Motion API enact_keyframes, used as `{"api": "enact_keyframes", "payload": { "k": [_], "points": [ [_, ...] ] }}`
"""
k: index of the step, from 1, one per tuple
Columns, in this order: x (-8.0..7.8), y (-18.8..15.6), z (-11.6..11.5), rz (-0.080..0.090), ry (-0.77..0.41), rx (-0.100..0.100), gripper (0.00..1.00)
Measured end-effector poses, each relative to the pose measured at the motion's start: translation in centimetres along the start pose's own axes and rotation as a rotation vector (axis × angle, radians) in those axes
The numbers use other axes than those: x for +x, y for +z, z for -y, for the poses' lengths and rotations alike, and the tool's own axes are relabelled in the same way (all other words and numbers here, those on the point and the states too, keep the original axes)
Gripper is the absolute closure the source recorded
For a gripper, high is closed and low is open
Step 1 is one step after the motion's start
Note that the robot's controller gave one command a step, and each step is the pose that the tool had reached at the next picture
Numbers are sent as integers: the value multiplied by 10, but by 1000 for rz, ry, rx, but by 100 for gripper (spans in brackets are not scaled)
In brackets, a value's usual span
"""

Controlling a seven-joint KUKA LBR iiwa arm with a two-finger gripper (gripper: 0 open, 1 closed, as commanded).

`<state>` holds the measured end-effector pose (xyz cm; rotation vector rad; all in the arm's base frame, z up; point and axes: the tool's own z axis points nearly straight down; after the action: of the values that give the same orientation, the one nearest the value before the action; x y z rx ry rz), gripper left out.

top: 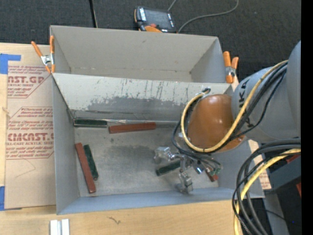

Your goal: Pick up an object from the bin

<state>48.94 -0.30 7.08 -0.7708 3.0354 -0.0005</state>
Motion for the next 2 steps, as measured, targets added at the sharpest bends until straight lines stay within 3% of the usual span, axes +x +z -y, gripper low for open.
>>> {"api": "enact_keyframes", "payload": {
  "k": [1,2],
  "points": [
    [1,1,-1,-8,2,-4,100],
    [-2,-1,1,3,2,1,0]
  ]
}}
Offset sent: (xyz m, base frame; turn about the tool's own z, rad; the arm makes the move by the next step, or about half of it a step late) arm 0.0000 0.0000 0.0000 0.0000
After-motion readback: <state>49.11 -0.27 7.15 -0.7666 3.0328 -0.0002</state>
